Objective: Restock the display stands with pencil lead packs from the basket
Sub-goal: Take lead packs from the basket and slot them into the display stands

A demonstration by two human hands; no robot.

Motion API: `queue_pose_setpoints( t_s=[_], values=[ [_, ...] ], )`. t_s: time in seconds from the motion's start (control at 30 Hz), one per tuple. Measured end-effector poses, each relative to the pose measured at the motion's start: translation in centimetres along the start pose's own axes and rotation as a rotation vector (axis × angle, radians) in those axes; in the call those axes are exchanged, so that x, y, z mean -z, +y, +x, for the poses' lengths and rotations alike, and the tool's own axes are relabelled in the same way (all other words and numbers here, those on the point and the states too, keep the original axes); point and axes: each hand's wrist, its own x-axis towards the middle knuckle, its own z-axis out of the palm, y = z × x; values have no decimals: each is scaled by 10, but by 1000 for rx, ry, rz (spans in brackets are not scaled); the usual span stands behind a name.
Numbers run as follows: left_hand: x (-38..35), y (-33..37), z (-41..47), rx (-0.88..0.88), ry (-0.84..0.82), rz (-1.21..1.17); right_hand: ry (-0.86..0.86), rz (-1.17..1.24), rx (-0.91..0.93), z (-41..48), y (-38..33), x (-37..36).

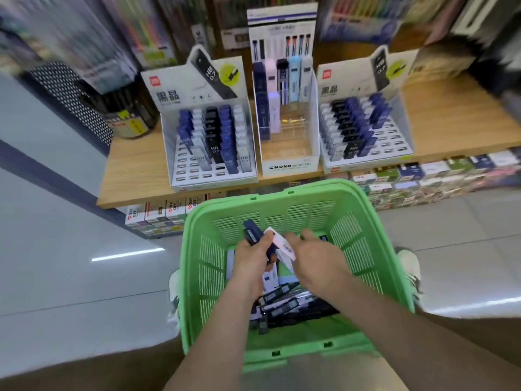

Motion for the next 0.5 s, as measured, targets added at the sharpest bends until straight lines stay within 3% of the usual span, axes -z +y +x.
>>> queue_pose_setpoints(
  t_s=[0.07, 0.17, 0.2, 0.33, 0.5],
  values=[
    [4, 9, -9, -51, -7, 12, 11, 337, -107, -3, 4, 14],
    [7, 27, -24, -130, -49, 75, -72, 1463, -568, -9, 4, 38],
    [4, 32, -31, -151, -88, 99, -135, 1646, -619, -13, 2, 46],
    [-18, 45, -60, -324, -224, 378, -331, 1793, -444, -28, -13, 68],
    [-21, 52, -76, -583, -129, 720, -184, 1840, -441, -33, -20, 74]
  ],
)
